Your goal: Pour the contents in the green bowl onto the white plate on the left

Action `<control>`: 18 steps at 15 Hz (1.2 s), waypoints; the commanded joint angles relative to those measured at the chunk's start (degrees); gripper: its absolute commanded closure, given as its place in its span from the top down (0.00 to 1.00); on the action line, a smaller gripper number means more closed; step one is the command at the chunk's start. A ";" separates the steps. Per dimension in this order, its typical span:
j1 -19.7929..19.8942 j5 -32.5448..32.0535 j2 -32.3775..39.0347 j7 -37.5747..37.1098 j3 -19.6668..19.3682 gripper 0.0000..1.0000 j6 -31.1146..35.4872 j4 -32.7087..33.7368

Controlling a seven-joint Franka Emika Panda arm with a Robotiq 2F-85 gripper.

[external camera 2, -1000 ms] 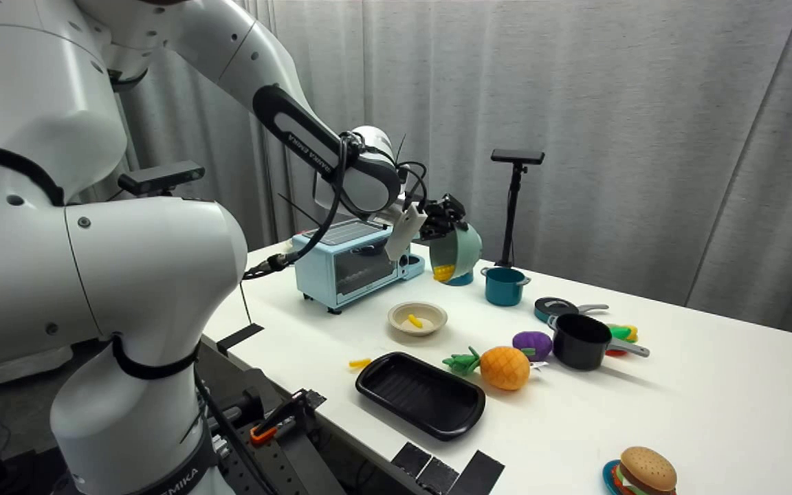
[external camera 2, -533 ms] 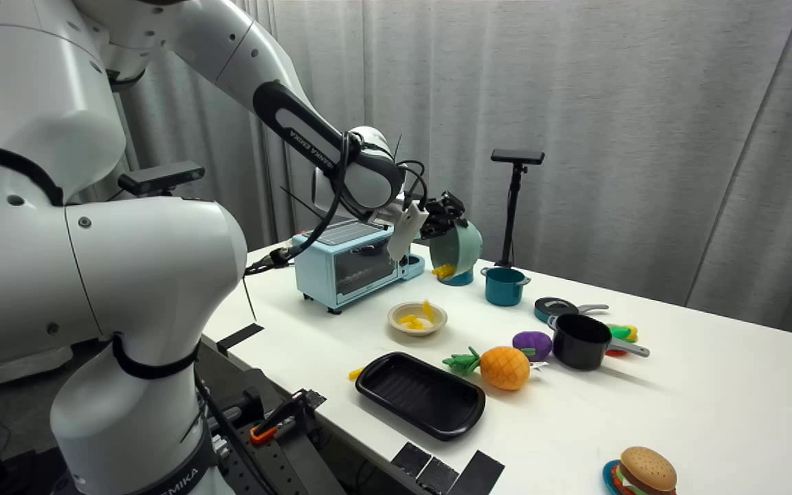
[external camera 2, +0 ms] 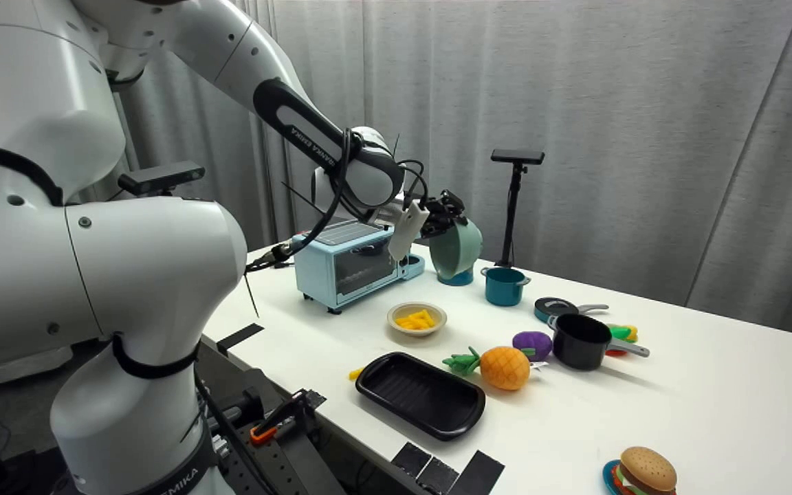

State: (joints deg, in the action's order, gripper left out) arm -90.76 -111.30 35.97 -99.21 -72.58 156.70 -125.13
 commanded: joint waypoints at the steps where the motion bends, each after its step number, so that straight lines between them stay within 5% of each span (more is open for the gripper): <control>1: -1.69 -1.23 -0.91 -2.14 -1.29 0.02 -1.97 -1.18; 6: 3.08 6.52 0.16 0.49 0.10 0.02 0.96 0.25; 11: 14.92 24.91 -0.63 11.49 2.74 0.02 6.13 3.25; 18: 36.03 54.27 -3.38 31.28 19.69 0.02 8.86 7.97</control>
State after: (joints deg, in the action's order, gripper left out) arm -62.40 -66.11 34.94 -75.27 -60.84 165.66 -119.72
